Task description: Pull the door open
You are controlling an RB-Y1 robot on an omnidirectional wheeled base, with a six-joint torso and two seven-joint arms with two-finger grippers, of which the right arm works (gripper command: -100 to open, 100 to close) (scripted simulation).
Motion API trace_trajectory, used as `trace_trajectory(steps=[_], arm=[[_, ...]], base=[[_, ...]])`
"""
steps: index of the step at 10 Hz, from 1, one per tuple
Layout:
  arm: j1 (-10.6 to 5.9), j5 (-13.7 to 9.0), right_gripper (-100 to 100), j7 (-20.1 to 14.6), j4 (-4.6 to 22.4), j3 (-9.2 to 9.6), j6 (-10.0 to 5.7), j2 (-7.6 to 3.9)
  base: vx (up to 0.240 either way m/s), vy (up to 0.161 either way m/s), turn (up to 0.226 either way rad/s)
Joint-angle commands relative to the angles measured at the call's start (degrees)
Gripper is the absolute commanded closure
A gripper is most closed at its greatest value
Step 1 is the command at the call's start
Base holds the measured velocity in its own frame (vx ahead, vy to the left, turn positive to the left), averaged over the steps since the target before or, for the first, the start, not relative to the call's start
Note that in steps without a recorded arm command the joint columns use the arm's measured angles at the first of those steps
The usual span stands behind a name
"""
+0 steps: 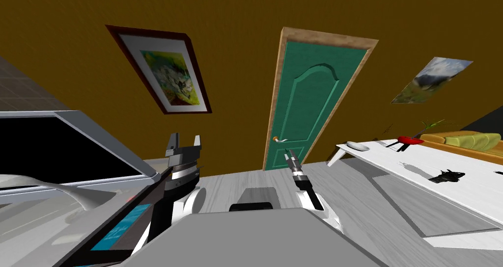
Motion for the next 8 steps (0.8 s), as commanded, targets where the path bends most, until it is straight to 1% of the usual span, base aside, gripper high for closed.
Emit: trace_trajectory(steps=[1, 2, 3, 4, 5, 6, 7, 8], arm=[[-0.86, -0.2, -100, -0.5, 2.9, -0.10, -0.64, -1.10], [-0.86, -0.2, -100, -0.5, 4.0, -0.10, -0.64, -1.10], [-1.69, -0.3, -100, -0.9, 5.9, -0.15, -1.06, -1.93], [-1.69, -0.3, -100, -0.9, 6.9, -0.15, -1.06, -1.93], [-2.50, -0.3, -100, -1.2, 8.9, -0.20, -1.47, -2.73], [-2.50, -0.3, -100, -1.2, 9.7, -0.20, -1.47, -2.73], [-3.28, -0.4, -100, -1.5, 11.9, -0.25, -1.87, -3.52], [-4.07, -0.5, -100, -1.8, 14.0, -0.30, -2.27, -4.29]], base=[[0.032, -0.054, 0.132], [0.027, -0.045, 0.063], [0.035, -0.053, 0.140], [0.029, -0.044, 0.065], [0.034, -0.049, 0.104], [0.031, -0.042, 0.062], [0.029, -0.051, 0.128], [0.055, -0.076, 0.244]])
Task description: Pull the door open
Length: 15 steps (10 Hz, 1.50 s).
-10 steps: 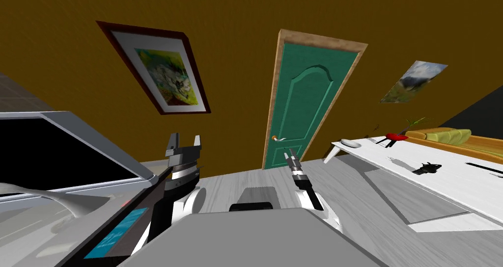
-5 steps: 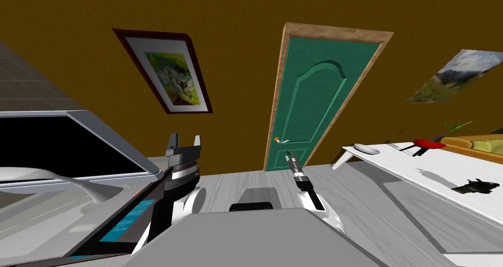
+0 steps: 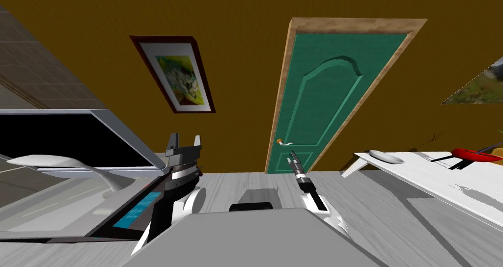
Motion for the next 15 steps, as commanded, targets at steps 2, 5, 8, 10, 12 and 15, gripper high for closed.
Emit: trace_trajectory(steps=[2, 5, 8, 10, 12, 15], arm=[[-1.16, -0.1, -100, -0.4, 4.2, -0.05, -0.61, -0.97], [-2.54, -0.3, -100, -1.0, 8.9, -0.13, -1.31, -2.33], [-3.15, -0.3, -100, -1.2, 11.7, -0.17, -1.62, -2.94], [-3.76, -0.4, -100, -1.5, 13.9, -0.21, -1.93, -3.54], [-4.75, -0.5, -100, -1.9, 17.3, -0.27, -2.44, -4.52], [-5.53, -0.6, -100, -2.2, 20.0, -0.32, -2.83, -5.29]], base=[[0.041, -0.050, 0.041], [0.041, -0.068, 0.111], [0.027, -0.034, 0.068], [0.025, -0.036, 0.065], [0.031, -0.052, 0.098], [0.026, -0.049, 0.062]])
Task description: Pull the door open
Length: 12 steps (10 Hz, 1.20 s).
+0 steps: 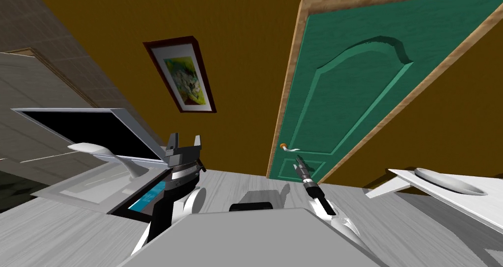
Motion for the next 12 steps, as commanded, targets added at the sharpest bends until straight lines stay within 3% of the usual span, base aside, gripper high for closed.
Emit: trace_trajectory(steps=[1, 4, 11, 12], arm=[[-0.78, 0.0, -100, -0.2, 2.4, 0.00, -0.67, -0.51], [-1.50, -0.1, -100, 0.1, 3.5, -0.18, -0.80, -0.27], [-3.01, -0.3, -100, 1.5, 4.6, -0.93, -0.10, 0.83], [-3.01, -0.3, 100, 1.5, 4.6, -0.93, -0.10, 0.83]], base=[[0.031, -0.032, 0.084], [0.053, -0.025, 0.035], [0.182, -0.064, 0.035], [-0.014, 0.004, -0.007]])
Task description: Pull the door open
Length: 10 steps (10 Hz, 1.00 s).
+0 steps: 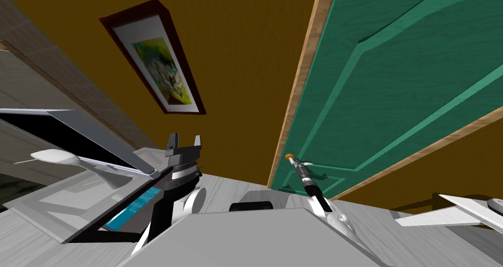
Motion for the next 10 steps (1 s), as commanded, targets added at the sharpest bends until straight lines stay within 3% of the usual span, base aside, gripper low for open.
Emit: trace_trajectory(steps=[1, 5, 10], arm=[[0.05, 0.0, 100, 0.0, 0.0, 0.01, -0.01, 0.01], [0.05, 0.0, 100, 0.0, 0.0, 0.01, -0.01, 0.01], [2.75, 1.6, 100, -3.9, -0.9, 3.69, -3.43, -2.91]], base=[[-0.035, 0.012, -0.009], [-0.013, 0.002, -0.001], [-0.174, -0.068, 0.095]])
